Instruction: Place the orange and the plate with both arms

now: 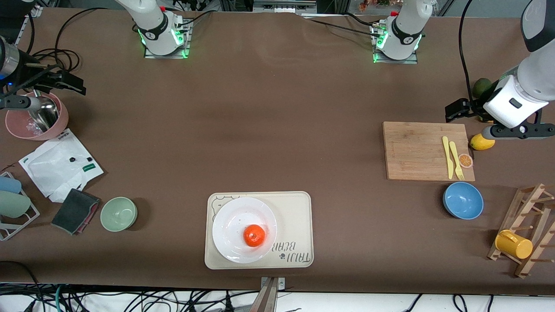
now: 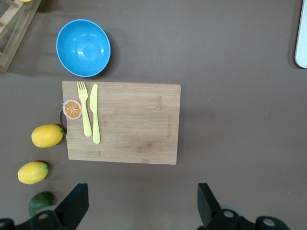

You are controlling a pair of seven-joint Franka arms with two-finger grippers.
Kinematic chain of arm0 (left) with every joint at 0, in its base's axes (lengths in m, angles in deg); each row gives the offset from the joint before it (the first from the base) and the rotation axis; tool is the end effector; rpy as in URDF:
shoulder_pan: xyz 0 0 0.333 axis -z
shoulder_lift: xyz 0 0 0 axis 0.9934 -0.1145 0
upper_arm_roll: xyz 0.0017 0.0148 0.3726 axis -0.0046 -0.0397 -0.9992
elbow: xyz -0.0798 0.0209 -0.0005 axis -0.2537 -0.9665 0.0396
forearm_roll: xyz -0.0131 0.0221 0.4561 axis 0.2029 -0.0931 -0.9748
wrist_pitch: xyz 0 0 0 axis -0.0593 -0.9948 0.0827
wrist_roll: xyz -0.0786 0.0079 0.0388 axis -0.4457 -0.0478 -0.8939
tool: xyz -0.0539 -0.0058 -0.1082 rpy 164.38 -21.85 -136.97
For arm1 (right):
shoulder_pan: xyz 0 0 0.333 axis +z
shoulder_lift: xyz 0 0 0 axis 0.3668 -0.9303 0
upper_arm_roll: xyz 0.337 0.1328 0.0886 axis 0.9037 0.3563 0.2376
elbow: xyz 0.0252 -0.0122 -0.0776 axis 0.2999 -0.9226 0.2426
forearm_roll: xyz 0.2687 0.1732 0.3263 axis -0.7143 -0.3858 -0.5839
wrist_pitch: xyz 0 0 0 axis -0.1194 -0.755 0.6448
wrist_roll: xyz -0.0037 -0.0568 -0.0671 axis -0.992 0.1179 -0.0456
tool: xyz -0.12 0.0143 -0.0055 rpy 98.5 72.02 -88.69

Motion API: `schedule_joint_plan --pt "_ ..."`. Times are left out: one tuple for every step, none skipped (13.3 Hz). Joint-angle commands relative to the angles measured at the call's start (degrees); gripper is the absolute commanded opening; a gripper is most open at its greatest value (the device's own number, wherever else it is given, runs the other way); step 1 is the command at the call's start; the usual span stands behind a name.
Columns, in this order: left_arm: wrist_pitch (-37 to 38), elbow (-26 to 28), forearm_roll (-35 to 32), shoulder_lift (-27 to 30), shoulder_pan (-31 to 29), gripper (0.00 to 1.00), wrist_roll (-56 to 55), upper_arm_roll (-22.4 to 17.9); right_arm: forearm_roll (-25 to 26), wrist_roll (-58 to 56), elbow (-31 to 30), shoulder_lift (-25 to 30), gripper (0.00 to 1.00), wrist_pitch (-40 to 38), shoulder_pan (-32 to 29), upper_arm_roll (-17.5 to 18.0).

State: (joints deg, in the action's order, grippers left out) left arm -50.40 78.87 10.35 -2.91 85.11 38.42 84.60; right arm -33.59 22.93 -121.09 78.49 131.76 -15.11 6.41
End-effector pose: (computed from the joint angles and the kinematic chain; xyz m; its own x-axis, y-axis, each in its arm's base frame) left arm 0.6408 -0.0455 0.5966 0.9906 0.0302 -0.1332 0.0263 -0.9992 -0.0307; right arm 0.5872 -0.0219 0.6084 0.9820 -0.0385 -0.1851 -0.0347 -0.9991 0.0240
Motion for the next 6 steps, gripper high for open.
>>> schedule_joint_plan --pt "0.66 -1.42 0.49 -0.51 -0.19 1.00 0.99 -0.17 -1.34 1.23 3.76 -2.75 1.00 -1.26 -0.17 -1.43" --pt "0.66 -1.33 0.49 -0.51 -0.19 1.00 0.99 -0.17 -1.44 1.23 5.60 -3.89 1.00 -1.61 0.01 -1.52" --pt "0.66 -1.42 0.49 -0.51 -0.19 1.00 0.99 -0.17 -1.52 1.23 7.01 -5.12 1.00 -1.52 -0.17 -1.52" --pt "0.66 -1.42 0.57 -0.51 -0.19 1.00 0.99 -0.17 -1.53 1.23 8.33 -5.92 1.00 -1.61 0.18 -1.44" --pt "0.66 -1.42 0.49 -0.51 -0.19 1.00 0.99 -0.17 -1.53 1.58 8.61 -6.01 1.00 -1.70 0.44 -1.26" --pt "0.66 -1.42 0.49 -0.51 -0.19 1.00 0.99 -0.17 -1.53 1.76 8.52 -6.01 1.00 -1.61 0.53 -1.17"
